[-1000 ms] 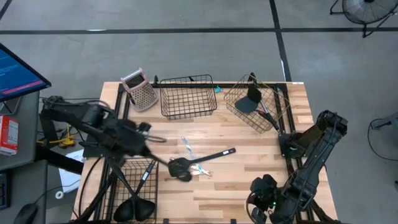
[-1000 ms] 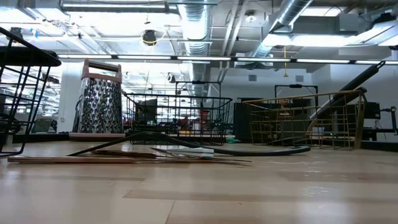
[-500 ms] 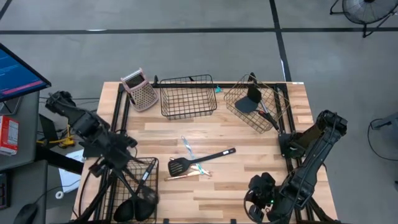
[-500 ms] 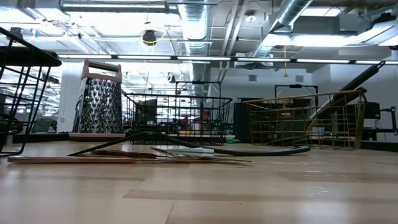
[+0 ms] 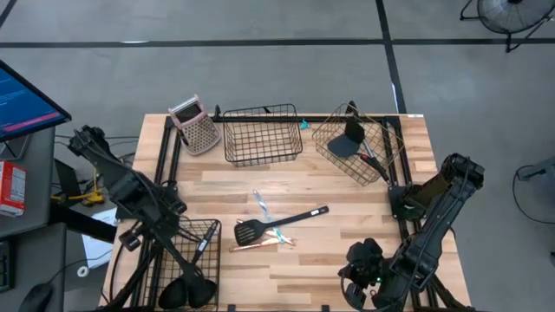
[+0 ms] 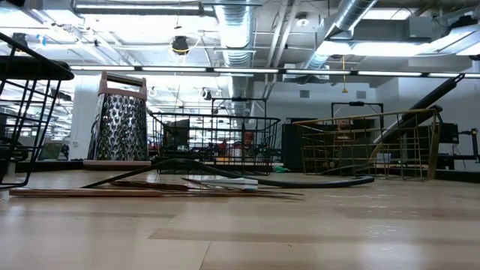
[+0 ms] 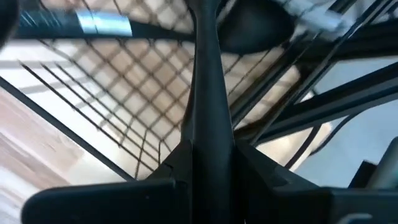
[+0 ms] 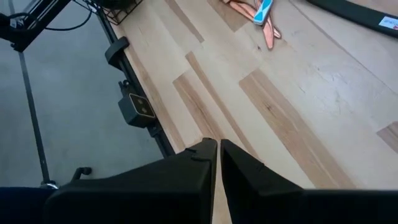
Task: Pick & Place Kitchen Items
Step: Put the black serving spoon into the bottom black wire basket
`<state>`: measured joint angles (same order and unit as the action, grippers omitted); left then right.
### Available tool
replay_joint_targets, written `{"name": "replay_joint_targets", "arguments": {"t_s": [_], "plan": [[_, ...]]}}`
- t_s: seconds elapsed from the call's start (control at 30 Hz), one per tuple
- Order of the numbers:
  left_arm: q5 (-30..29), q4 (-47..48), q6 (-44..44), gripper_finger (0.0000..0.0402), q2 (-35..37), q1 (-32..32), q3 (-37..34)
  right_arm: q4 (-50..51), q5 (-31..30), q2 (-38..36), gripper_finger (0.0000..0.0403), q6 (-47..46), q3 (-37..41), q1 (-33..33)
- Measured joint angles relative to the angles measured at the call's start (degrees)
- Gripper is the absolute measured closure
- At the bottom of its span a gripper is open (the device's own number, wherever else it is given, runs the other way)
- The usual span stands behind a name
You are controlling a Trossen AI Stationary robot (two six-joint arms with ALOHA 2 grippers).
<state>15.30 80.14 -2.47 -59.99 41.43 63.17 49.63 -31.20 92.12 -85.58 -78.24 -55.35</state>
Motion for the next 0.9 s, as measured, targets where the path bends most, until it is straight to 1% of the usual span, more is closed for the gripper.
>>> {"name": "replay_joint_targets", "arguments": {"t_s": [0.1, 0.23, 0.43, 0.53, 0.63, 0.7, 0.83, 0.9], "plan": [[-0.01, 0.03, 0.0, 0.0343, -1.08, 0.0, -2.79, 0.02, 0.0, 0.0, 0.0381, 0.12, 0.0, -0.02], [-0.73, -0.47, 0.03, 0.034, -1.92, 0.0, -4.75, 0.9, -0.62, 0.0, 0.0381, 0.44, 0.0, 0.12], [-0.75, -0.99, -1.18, 0.033, -2.03, 0.0, -5.46, 2.93, -0.82, 0.02, 0.0381, 0.44, 0.0, 1.83], [-0.88, -1.27, -3.95, 0.0328, -2.03, 0.0, -5.46, 4.5, -0.82, 0.02, 0.0372, 0.67, 0.0, 3.32], [-1.45, -1.49, -6.69, 0.0322, -2.03, -0.01, -5.48, 6.29, -0.81, 0.04, 0.0343, 3.59, 0.0, 5.28], [-1.72, -1.62, -8.7, 0.0313, -2.03, -0.02, -5.48, 7.13, -0.8, 0.04, 0.0314, 6.63, 0.0, 7.11], [-1.89, -2.65, -15.53, 0.028, -2.01, -0.04, -5.52, 6.52, 0.2, 0.04, 0.0239, 15.81, 0.0, 11.38], [-1.89, -2.75, -18.36, 0.0258, -2.01, -0.04, -5.52, 6.16, 1.85, 0.04, 0.0199, 20.27, 0.0, 13.77]]}}
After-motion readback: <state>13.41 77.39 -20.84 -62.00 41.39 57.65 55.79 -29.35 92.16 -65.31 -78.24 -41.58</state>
